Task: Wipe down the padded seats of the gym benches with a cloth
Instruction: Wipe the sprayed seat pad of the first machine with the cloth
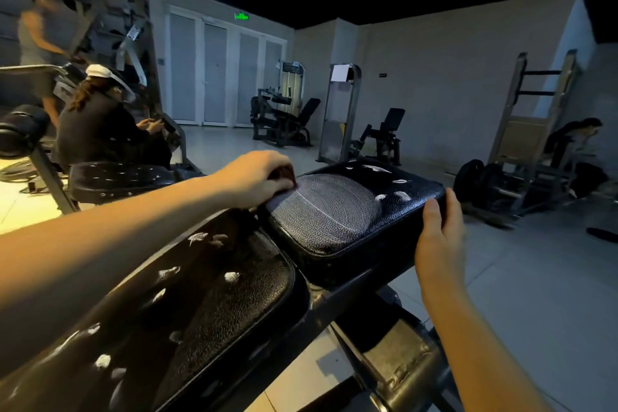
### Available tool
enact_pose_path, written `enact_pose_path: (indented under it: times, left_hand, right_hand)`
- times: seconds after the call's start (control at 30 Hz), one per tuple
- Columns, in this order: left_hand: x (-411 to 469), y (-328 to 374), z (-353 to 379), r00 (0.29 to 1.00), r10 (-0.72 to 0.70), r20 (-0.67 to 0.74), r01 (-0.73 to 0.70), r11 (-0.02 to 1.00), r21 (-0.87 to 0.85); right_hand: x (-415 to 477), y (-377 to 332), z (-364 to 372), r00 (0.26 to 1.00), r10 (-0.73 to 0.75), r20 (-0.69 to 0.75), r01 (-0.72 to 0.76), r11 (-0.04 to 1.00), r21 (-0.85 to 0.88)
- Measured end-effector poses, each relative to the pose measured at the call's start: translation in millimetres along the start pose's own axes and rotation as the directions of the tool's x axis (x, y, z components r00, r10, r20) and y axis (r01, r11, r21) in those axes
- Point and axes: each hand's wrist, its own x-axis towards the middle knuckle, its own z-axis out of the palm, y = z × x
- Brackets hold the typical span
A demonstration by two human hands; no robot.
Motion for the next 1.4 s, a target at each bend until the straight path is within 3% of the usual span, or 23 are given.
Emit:
enact_pose_path:
  times: [0.07, 0.17, 0.27, 0.33, 0.4, 0.5, 0.57, 0.73, 0.8, 0.97, 1.07, 1.17, 1.27, 1.33, 1.4]
  left_hand:
    - [15, 21, 9, 0.999, 0.027, -0.032, -0.029, 0.997, -0.065]
    - [2, 83, 17, 0.967, 0.252, -0.025, -0.253, 0.959, -0.129]
    - [-29, 90, 9, 0.909, 0.416, 0.004, -0.41, 0.898, -0.161]
    - [-33, 58, 4, 0.942, 0.335, 0.009, -0.332, 0.936, -0.113]
    - [-17, 17, 3, 0.987, 0.158, -0.009, -0.159, 0.986, -0.05]
    - [21, 2, 10, 0.997, -0.07, -0.03, 0.068, 0.996, -0.063]
    - [37, 29, 19, 0.999, -0.035, -0.039, 0.031, 0.994, -0.101]
    - [1, 95, 18, 0.936, 0.351, 0.022, -0.34, 0.92, -0.193]
    - [-5, 71, 12, 0.947, 0.319, 0.032, -0.311, 0.938, -0.151]
    - [39, 29, 18, 0.999, -0.032, -0.028, 0.032, 0.999, -0.027]
    - [58, 66, 28, 0.999, 0.032, -0.008, -0.033, 0.994, -0.107]
    - [29, 95, 26, 0.968, 0.25, 0.0, -0.247, 0.957, -0.152]
    - [-17, 72, 11, 0.916, 0.4, 0.023, -0.395, 0.911, -0.116]
    - [-18, 38, 4, 0.943, 0.332, 0.02, -0.332, 0.943, -0.019]
    - [2, 17, 7, 0.983, 0.181, -0.009, -0.181, 0.983, 0.037]
  right_hand:
    - [-1, -1, 0, 1.0, -0.001, -0.004, 0.001, 1.0, -0.007]
    - [0, -2, -1, 1.0, 0.017, 0.0, -0.017, 1.0, -0.001]
    - [2, 0, -4, 0.999, 0.03, 0.015, -0.03, 1.0, 0.003]
    - [3, 2, -4, 0.999, 0.03, 0.02, -0.03, 1.0, 0.007]
    - [3, 3, -1, 1.0, 0.013, 0.006, -0.013, 1.0, -0.004]
    - [1, 2, 1, 1.0, -0.004, -0.009, 0.004, 1.0, -0.02]
    - [0, 0, 0, 1.0, -0.004, -0.003, 0.004, 1.0, -0.016]
    - [2, -1, -2, 1.0, 0.023, 0.017, -0.023, 0.999, -0.022]
    - [1, -2, -2, 0.999, 0.026, 0.02, -0.026, 1.0, -0.012]
    - [0, -5, -2, 1.0, 0.009, 0.015, -0.009, 1.0, -0.028]
    - [-2, -7, -4, 0.999, 0.005, 0.033, -0.003, 0.999, -0.048]
    - [0, -7, -7, 0.999, 0.009, 0.049, -0.007, 0.999, -0.047]
    - [2, -4, -7, 0.998, 0.01, 0.067, -0.006, 0.998, -0.059]
    - [3, -3, -5, 0.998, -0.001, 0.07, 0.006, 0.996, -0.084]
    - [4, 0, -3, 0.998, -0.024, 0.066, 0.032, 0.993, -0.116]
